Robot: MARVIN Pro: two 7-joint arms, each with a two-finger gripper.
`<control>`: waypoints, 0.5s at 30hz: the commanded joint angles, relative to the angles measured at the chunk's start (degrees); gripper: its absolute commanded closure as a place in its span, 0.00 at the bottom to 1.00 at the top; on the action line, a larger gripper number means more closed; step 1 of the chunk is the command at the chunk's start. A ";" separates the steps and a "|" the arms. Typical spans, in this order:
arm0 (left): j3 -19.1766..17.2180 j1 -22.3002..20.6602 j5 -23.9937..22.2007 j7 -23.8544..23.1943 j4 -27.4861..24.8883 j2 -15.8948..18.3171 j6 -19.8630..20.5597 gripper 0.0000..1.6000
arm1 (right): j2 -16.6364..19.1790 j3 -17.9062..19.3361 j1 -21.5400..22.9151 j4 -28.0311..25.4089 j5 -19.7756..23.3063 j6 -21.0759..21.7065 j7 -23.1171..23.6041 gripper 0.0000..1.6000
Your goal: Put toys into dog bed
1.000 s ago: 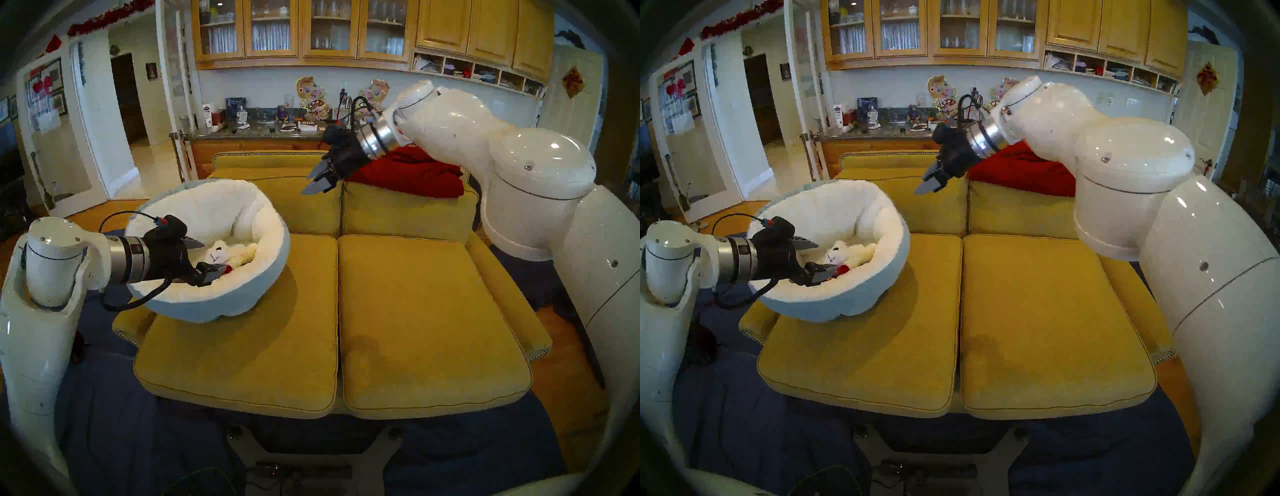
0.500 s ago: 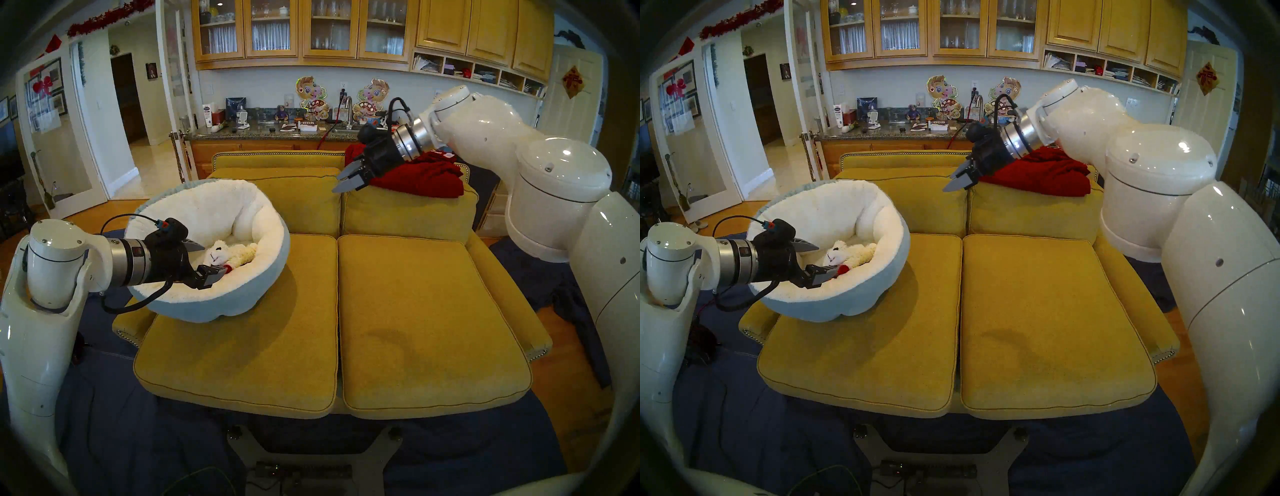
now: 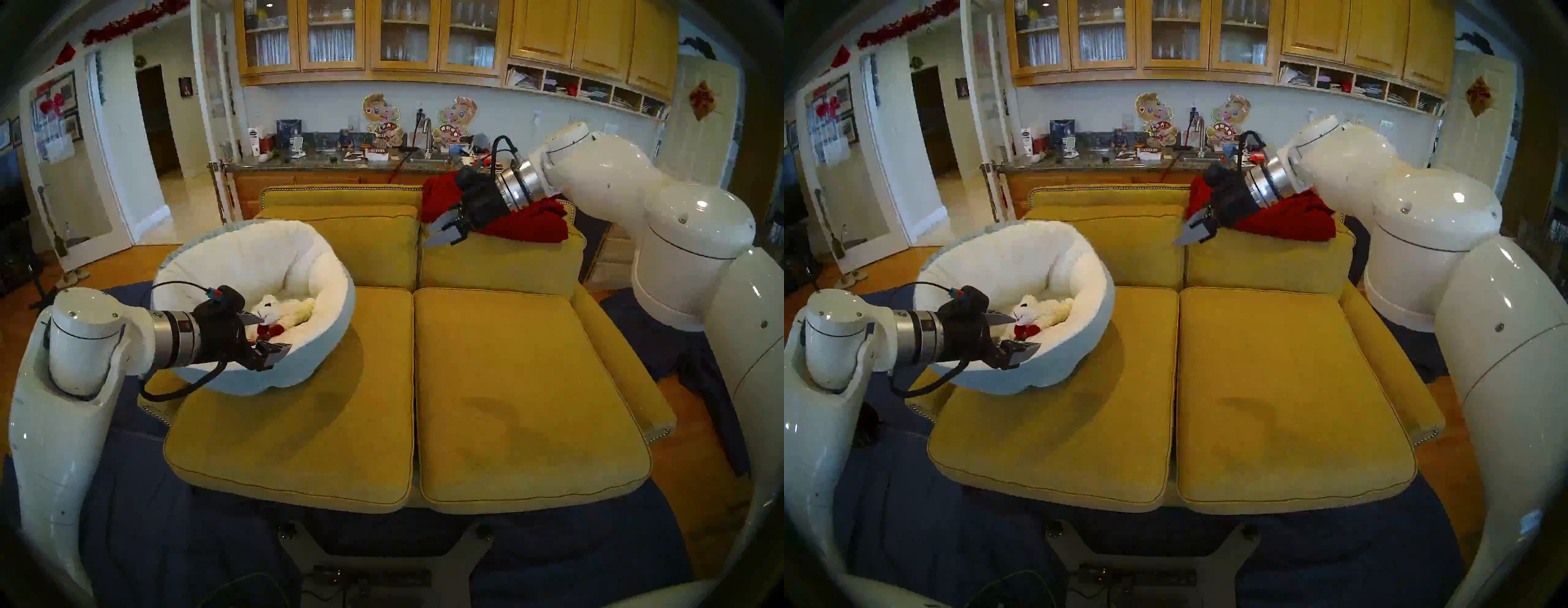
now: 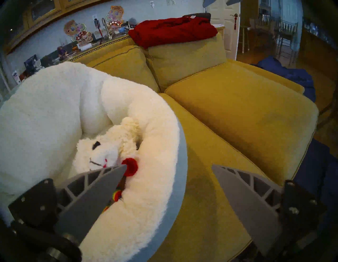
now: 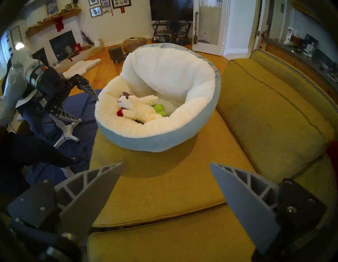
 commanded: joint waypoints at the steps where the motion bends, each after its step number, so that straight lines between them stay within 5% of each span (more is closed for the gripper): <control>1: -0.35 -0.41 0.35 1.73 -1.37 -1.74 -1.33 0.00 | 1.15 0.70 1.10 -1.90 0.71 -0.38 -0.06 0.00; 15: -0.20 -0.06 1.41 5.67 -1.97 -4.55 -3.76 0.00 | 4.17 0.59 -0.38 -6.33 0.74 -0.14 -0.06 0.00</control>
